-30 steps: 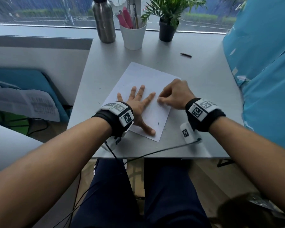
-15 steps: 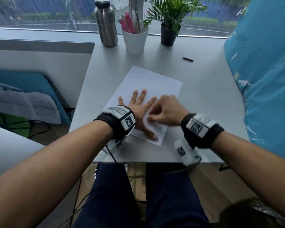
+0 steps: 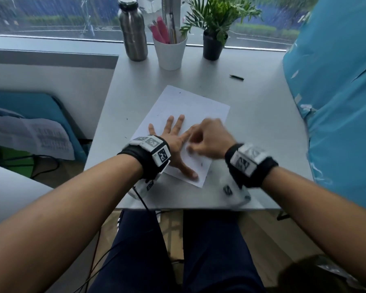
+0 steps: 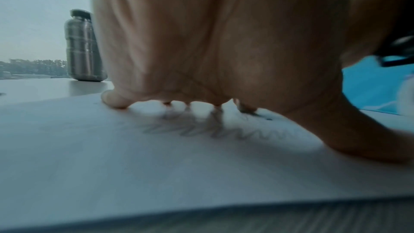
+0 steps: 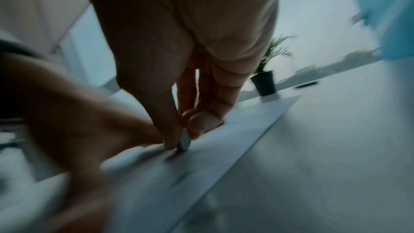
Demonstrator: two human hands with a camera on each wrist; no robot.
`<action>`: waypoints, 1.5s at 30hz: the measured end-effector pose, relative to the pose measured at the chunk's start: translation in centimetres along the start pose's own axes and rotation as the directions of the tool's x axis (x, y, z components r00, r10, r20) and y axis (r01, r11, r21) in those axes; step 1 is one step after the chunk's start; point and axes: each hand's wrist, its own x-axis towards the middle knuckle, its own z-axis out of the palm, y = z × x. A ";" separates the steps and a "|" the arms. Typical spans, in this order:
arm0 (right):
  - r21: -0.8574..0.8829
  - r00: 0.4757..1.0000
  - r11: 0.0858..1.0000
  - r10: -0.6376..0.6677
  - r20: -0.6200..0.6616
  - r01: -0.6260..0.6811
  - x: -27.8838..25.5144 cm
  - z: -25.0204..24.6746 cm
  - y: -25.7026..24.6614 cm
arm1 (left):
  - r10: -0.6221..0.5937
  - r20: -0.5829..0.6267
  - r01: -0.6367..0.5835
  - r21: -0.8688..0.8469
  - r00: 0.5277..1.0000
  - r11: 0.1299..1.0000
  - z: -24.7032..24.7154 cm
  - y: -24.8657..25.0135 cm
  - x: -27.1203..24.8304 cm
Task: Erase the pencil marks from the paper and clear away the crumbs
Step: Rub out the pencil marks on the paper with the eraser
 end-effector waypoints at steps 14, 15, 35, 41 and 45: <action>0.040 0.992 0.995 0.094 -0.086 -0.091 1.4 -1.5 2.0 | 0.000 0.012 0.000 0.008 1.000 1.000 0.0 0.0 -0.1; 0.048 0.984 0.992 0.125 -0.129 -0.120 1.8 -1.6 2.3 | 0.001 0.014 -0.001 0.003 1.000 1.000 -0.1 0.0 -0.2; 0.063 0.993 0.996 0.069 -0.096 -0.063 1.5 -0.3 1.3 | -0.008 0.001 0.008 -0.017 1.000 1.000 -0.3 0.1 -0.1; 0.059 0.990 0.994 0.100 -0.098 -0.095 2.2 -1.1 1.8 | -0.010 -0.012 0.010 -0.016 1.000 1.000 -0.2 0.2 -0.1; 0.031 0.999 0.999 0.009 -0.033 -0.008 0.8 0.5 0.0 | -0.016 -0.016 0.016 0.000 1.000 1.000 -0.3 0.2 0.1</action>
